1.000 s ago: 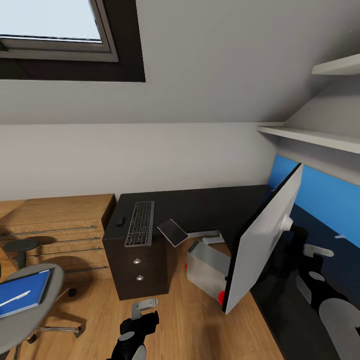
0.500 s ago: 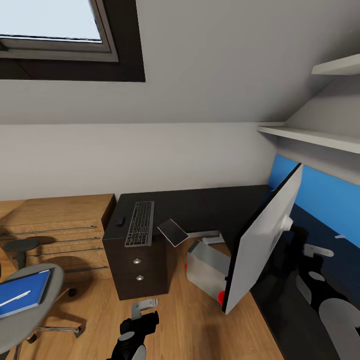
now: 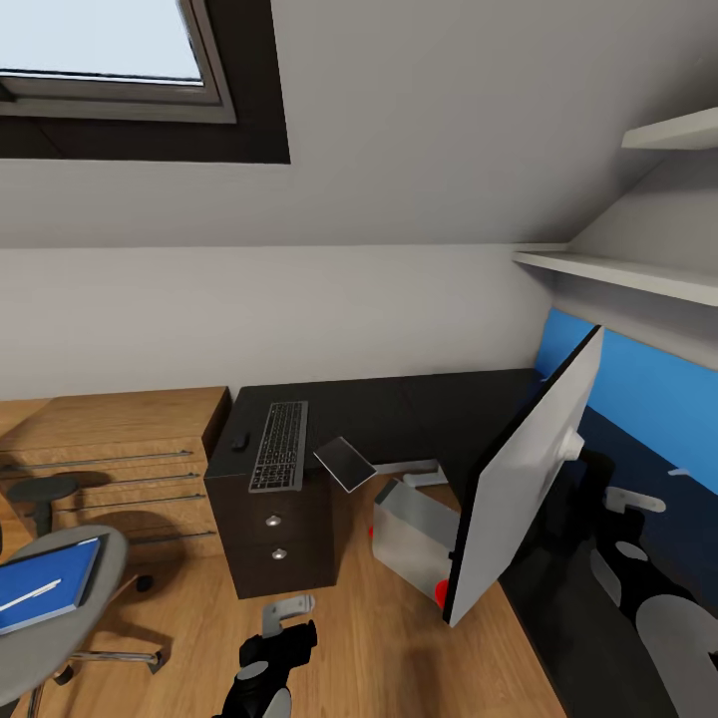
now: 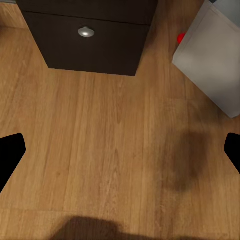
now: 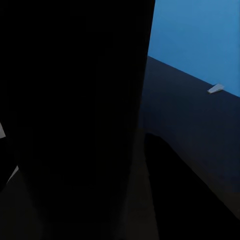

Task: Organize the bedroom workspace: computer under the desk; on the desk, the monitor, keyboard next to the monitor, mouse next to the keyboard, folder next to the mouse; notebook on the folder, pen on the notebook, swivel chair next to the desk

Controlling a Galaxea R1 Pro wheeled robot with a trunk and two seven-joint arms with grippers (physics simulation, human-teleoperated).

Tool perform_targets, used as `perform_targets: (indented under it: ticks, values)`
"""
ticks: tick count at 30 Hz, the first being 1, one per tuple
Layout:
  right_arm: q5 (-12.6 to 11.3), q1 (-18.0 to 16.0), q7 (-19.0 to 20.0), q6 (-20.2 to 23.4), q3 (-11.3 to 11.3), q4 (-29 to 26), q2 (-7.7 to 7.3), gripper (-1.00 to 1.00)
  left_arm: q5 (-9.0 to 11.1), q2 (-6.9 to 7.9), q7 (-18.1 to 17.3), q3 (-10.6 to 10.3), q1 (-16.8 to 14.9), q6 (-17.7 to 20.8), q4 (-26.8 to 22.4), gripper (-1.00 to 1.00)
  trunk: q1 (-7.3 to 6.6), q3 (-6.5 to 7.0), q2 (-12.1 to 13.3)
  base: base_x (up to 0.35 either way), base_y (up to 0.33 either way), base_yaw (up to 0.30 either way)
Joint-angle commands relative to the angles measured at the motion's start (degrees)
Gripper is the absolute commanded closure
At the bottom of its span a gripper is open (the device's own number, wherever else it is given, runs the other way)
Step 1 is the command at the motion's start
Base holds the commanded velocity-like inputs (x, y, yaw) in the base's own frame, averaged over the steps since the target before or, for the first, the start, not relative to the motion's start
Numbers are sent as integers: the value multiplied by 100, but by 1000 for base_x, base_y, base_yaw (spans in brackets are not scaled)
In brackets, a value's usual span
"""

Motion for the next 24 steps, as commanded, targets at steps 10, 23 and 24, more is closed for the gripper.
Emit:
perform_targets:
  ticks: [10, 23, 24]
  values:
    - [32, -7, -9, -22, 18, 18, 2, 100, 39, 3, 44, -11, -5, 16, -6, -100, 1, -8, -6, 0, 0, 0]
    - [31, -6, -9, -25, 18, 16, 2, 100, 39, 3, 44, -8, -5, 16, -8, -100, 1, -8, -6, -48, 0, 0]
    - [31, -6, -9, -25, 18, 16, 2, 100, 39, 3, 44, -8, -5, 16, -8, -100, 1, -8, -6, -258, 0, 0]
